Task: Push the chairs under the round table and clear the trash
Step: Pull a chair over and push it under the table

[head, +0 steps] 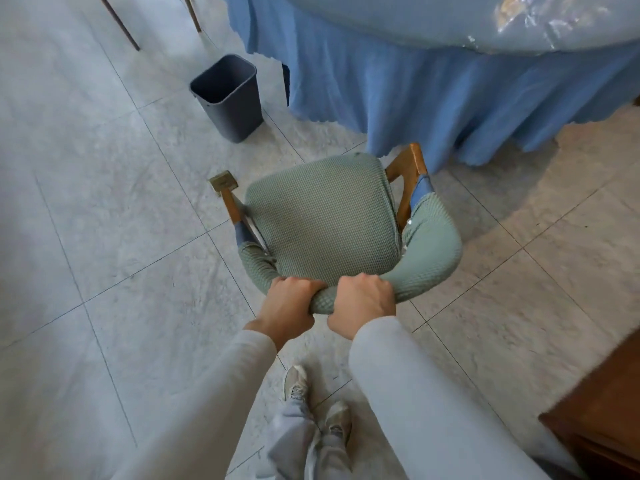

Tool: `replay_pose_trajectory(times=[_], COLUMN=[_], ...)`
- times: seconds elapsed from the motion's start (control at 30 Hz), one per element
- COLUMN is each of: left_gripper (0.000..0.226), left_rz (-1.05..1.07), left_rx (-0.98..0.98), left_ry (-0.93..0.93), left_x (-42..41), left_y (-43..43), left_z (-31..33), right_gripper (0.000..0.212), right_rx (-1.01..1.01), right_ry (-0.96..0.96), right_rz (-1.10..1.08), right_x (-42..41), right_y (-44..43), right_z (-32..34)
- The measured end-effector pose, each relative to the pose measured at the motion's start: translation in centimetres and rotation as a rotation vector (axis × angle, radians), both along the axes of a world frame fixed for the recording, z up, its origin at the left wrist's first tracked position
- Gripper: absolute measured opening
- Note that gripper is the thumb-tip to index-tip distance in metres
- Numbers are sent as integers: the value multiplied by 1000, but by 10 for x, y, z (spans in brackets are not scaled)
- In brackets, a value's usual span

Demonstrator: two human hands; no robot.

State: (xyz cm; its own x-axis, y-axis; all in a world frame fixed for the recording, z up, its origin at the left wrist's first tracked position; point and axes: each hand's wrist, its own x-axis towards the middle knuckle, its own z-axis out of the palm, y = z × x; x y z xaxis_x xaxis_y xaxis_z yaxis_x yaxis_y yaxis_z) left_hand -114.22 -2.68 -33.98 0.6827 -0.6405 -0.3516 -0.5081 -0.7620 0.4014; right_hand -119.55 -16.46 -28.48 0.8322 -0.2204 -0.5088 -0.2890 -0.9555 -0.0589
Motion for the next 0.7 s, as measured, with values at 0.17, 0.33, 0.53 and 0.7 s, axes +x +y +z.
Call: replay_pose_trajectory(times=[0.17,0.33,0.53,0.7], left_gripper=[32,19,16,24], left_rz=[71,157,108,-2], left_rx=[124,146,125,162], left_ry=[1,-64,-80,-57], left_x=[-22,-31,-27,-8], left_y=[-30,-50,-46,-42], left_z=[16,18,8,11], right_gripper=[29,51,68,73], right_rx=[69,83,73,32], right_ry=[5,106,44,-79], right_rz=[158,269,332,219], right_x=[1,4,0,-6], right_y=[-17,-78,-132,-136], right_z=[2,2,-2,-7])
